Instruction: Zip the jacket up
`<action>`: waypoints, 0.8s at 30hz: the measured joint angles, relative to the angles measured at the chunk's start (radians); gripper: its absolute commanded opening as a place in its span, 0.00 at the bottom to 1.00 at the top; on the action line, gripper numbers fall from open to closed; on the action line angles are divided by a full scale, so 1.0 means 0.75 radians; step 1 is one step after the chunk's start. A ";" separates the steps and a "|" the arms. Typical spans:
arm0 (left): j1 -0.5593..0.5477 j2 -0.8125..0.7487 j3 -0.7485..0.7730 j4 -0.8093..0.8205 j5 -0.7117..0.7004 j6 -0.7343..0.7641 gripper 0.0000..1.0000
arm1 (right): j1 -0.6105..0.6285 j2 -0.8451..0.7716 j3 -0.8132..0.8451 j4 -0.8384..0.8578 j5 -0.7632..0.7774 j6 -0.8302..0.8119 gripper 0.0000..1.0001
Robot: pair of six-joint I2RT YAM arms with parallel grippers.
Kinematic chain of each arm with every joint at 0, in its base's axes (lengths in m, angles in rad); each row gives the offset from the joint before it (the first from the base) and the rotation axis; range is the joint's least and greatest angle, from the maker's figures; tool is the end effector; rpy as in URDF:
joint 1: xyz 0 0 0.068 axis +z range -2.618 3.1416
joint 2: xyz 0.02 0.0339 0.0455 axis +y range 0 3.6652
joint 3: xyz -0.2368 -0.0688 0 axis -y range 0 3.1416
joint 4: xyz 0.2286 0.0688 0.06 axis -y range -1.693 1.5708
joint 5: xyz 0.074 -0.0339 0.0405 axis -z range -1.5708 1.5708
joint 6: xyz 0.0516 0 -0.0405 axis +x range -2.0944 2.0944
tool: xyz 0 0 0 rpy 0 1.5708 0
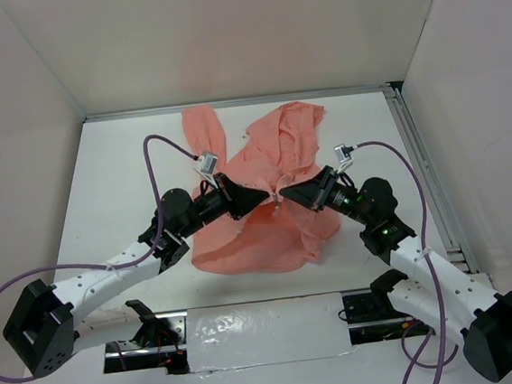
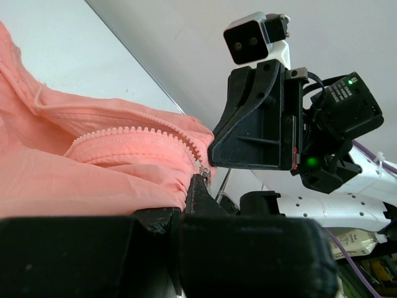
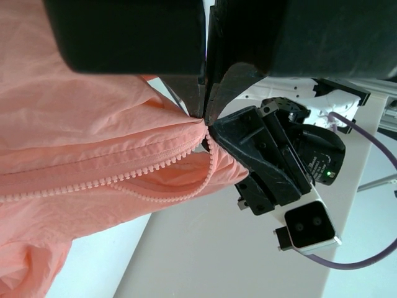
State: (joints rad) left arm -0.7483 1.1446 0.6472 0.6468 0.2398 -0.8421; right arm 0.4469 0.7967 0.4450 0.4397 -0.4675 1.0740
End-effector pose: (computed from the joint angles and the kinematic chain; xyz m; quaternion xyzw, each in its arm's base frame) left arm 0.1927 -0.1957 0.2912 0.0602 0.6512 -0.5919 0.4711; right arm 0.1787 0.1114 0.2710 0.0401 0.6776 0.6078 0.4120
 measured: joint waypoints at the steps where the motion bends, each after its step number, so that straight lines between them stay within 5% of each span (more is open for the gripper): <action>1: 0.001 0.000 0.000 0.006 0.007 -0.001 0.00 | 0.000 0.002 0.000 0.012 -0.001 0.005 0.00; 13: 0.051 0.006 0.007 -0.001 0.184 -0.015 0.00 | -0.004 0.060 -0.012 0.129 -0.057 0.004 0.00; 17: 0.107 0.026 0.051 -0.065 0.259 -0.042 0.39 | -0.004 0.055 -0.012 0.129 -0.081 0.003 0.00; 20: 0.125 0.041 0.071 -0.086 0.296 -0.062 0.48 | -0.004 0.048 -0.012 0.135 -0.093 0.005 0.00; 24: 0.130 0.064 0.077 -0.097 0.346 -0.071 0.45 | 0.003 0.056 -0.012 0.159 -0.098 0.010 0.00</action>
State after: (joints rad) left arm -0.6506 1.1927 0.7052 0.5743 0.4992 -0.8955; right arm 0.4492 0.8387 0.4358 0.5591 -0.5407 1.0813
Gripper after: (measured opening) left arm 0.482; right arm 0.010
